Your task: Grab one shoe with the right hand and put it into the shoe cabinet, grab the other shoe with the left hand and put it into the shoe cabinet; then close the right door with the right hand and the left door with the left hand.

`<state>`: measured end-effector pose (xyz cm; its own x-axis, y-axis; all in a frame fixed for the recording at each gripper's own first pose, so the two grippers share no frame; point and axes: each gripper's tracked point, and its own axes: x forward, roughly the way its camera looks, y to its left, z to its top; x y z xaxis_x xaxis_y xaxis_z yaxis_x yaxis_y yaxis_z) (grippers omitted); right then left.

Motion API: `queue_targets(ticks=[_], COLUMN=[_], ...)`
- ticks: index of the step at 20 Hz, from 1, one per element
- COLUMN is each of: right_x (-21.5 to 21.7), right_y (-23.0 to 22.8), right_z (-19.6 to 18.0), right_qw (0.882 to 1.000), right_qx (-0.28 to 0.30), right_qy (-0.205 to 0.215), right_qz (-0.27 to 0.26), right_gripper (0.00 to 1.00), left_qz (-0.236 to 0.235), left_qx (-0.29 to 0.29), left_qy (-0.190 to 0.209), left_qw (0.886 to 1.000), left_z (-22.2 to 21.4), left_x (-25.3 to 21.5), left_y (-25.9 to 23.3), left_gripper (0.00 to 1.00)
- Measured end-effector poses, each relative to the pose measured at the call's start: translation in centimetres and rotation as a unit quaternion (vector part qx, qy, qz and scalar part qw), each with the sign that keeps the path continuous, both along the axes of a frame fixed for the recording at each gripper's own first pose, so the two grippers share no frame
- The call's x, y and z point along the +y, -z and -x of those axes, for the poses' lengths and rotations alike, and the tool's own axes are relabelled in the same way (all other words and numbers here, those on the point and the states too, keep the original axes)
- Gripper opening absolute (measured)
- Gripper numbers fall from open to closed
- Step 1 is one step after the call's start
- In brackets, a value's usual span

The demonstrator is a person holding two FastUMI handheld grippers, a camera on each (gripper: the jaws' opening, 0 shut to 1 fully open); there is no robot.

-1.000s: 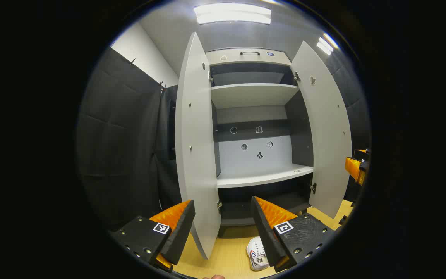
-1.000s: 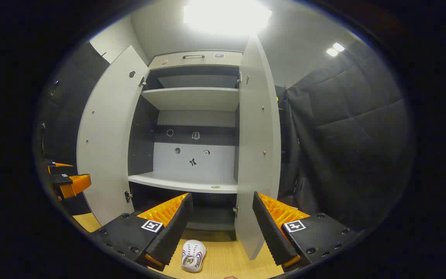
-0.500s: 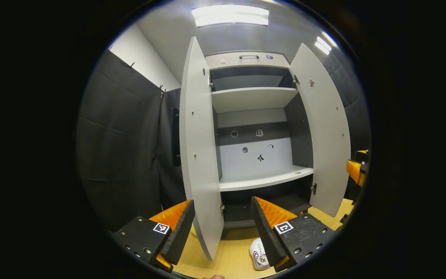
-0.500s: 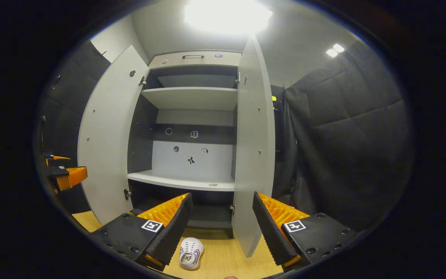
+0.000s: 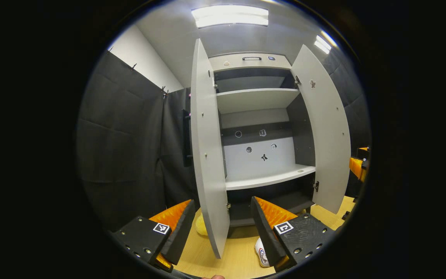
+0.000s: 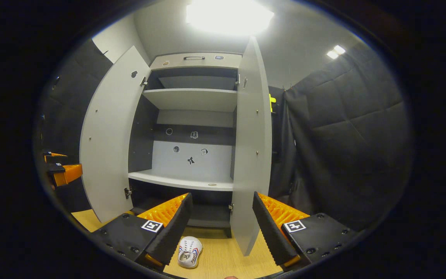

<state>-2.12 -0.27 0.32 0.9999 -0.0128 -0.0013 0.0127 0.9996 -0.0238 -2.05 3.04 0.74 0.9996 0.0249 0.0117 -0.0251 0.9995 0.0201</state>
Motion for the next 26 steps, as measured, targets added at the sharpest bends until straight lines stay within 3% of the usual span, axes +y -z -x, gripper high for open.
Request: queue_targets(ticks=[6,13,26], right_x=[1.0,3.5,8.9], right_y=[0.6,3.3,14.0], right_z=[-0.9,-4.5,-10.8], right_qw=[1.000,0.998,0.980], right_qx=[0.007,0.044,0.160], right_qy=[-0.008,-0.042,-0.117], right_qz=[0.000,0.000,0.013], right_gripper=[0.97,0.98,0.97], left_qz=[0.001,-0.006,-0.018], left_qx=[0.003,0.004,0.013], left_qy=[-0.004,-0.020,-0.062], left_qw=[1.000,1.000,0.998], left_z=[0.0,-0.2,-0.2], left_x=[0.4,1.1,2.6], left_y=[0.2,0.3,0.6], left_gripper=[0.78,0.78,0.79])
